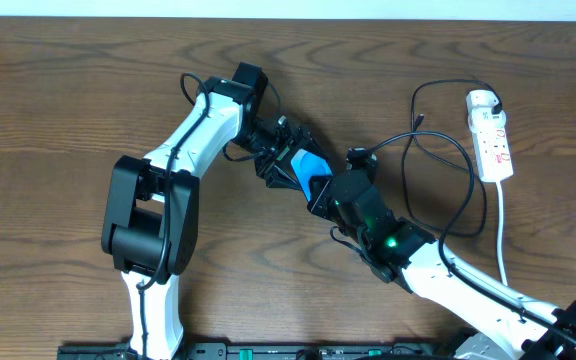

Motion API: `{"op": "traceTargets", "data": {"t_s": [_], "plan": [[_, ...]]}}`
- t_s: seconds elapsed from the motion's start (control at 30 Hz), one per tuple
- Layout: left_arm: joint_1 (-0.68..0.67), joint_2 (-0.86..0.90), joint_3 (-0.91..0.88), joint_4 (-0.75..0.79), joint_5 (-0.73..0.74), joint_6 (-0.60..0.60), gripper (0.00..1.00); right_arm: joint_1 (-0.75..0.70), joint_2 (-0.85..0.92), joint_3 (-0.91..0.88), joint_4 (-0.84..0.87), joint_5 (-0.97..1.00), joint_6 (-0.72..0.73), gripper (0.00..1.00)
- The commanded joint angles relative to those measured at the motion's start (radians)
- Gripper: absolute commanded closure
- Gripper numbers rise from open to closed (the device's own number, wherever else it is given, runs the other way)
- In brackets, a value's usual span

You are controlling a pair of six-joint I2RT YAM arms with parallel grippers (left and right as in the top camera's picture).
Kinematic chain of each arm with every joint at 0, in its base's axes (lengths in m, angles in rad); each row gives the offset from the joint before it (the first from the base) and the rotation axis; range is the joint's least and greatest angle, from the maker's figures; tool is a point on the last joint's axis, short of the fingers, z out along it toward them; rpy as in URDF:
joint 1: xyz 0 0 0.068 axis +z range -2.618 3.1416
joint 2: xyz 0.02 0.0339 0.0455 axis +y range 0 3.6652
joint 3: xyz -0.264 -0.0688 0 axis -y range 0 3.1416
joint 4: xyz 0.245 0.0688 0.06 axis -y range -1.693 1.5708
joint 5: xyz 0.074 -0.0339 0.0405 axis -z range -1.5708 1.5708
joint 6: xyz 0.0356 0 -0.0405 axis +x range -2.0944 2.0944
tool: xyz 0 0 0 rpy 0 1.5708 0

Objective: Plug charger to phone and switch on socket
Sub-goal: 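Release the phone from the left gripper and withdraw left arm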

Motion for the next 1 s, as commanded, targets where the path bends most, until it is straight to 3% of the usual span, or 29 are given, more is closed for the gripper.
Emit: {"op": "traceTargets", "data": {"t_s": [0.0, 0.13, 0.4, 0.53, 0.67, 0.8, 0.97], "plan": [[0.0, -0.026, 0.001, -0.003, 0.043, 0.002, 0.29, 0.005, 0.001, 0.004, 0.003, 0.008, -0.015, 0.93], [0.0, -0.026, 0.001, -0.002, 0.043, 0.002, 0.29, 0.005, 0.001, 0.004, 0.003, 0.008, -0.015, 0.99], [0.0, -0.026, 0.001, -0.003, 0.043, 0.002, 0.28, 0.005, 0.001, 0.004, 0.003, 0.009, -0.015, 0.99], [0.042, -0.026, 0.001, 0.009, 0.043, 0.003, 0.05, 0.002, -0.002, 0.004, 0.003, 0.013, -0.029, 0.99], [0.131, -0.035, 0.007, 0.007, 0.043, 0.011, 0.0, 0.002, -0.021, 0.004, 0.004, 0.013, -0.03, 0.99], [0.225, -0.095, 0.007, -0.023, 0.064, 0.098, 0.0, -0.036, -0.076, 0.004, -0.003, -0.016, -0.029, 0.99], [0.349, -0.242, 0.007, -0.121, 0.05, 0.306, 0.01, -0.126, -0.128, 0.004, -0.005, -0.172, -0.029, 0.99]]}}
